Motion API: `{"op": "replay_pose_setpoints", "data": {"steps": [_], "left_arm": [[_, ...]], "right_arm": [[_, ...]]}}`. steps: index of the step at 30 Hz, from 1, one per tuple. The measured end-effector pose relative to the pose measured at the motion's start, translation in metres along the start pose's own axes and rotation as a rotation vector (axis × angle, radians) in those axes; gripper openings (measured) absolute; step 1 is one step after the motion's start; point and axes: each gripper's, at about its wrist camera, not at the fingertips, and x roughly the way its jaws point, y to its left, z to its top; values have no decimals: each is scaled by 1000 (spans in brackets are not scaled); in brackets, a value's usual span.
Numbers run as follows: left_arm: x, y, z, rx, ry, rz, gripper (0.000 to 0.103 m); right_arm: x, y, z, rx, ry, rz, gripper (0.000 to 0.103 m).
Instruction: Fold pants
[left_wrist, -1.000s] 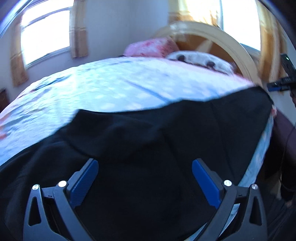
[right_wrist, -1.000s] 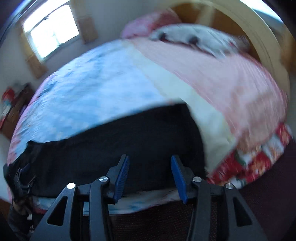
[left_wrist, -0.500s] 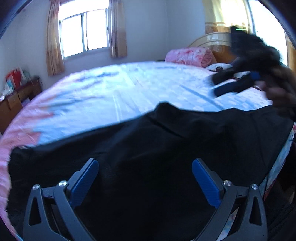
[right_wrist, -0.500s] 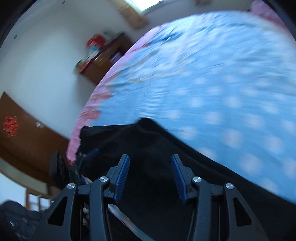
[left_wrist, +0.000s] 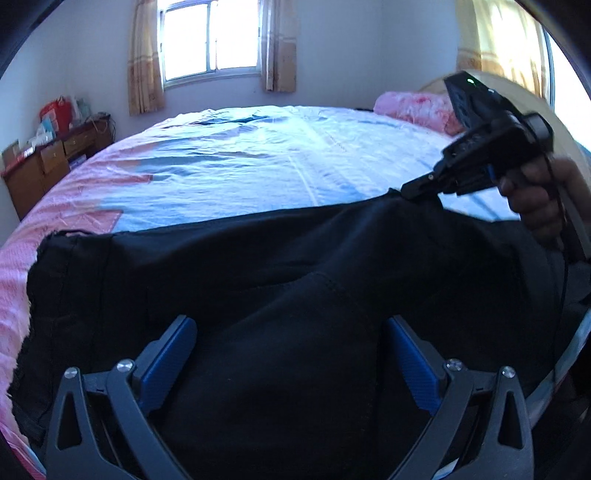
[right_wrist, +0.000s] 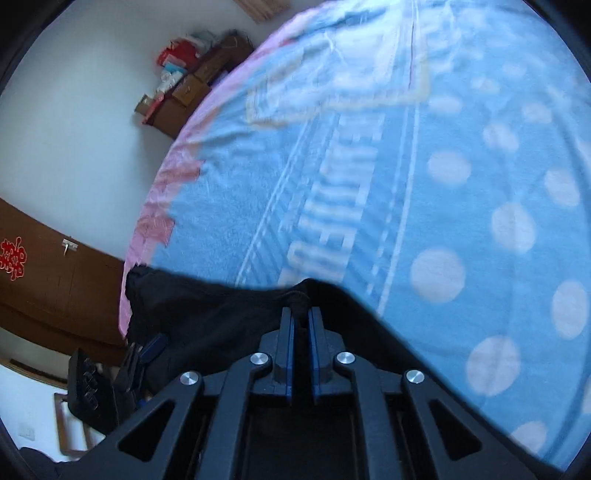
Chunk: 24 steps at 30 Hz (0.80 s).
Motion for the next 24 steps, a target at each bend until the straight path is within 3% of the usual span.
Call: {"op": "replay_pose_setpoints", "data": {"steps": [1,4,8,10,11,12,16,20,24], "left_arm": [[2,-2,0,8,-1,7,103],[-2,-1,3,-6,3,2,103],[-30,-3,8,-25,-56,-3,103],[-39,-16,15,-2,-77,-23,103],[-41,-23,17,9,-78,-40,103],[-42,-32,20,24,-78,-64,103],[-39,-80,33,109,-84,-180,103],[-25,-140,45,200,-64,-321,103],[-6,-189,49,267,-13,-392,103]], "right_arm": [[8,-10,4,23,0,-54,1],[10,-29,6,73,-10,14,0],[-27,-20,-6,19,-67,-48,5],[-66,-22,-22,29,-140,-41,30],[-85,-26,-33,44,-169,-29,58],[-111,-34,-51,76,-215,-29,66],[-191,-66,-126,160,-334,-77,66],[-270,-116,-224,335,-480,-238,66],[-342,-176,-318,600,-629,-371,66]]}}
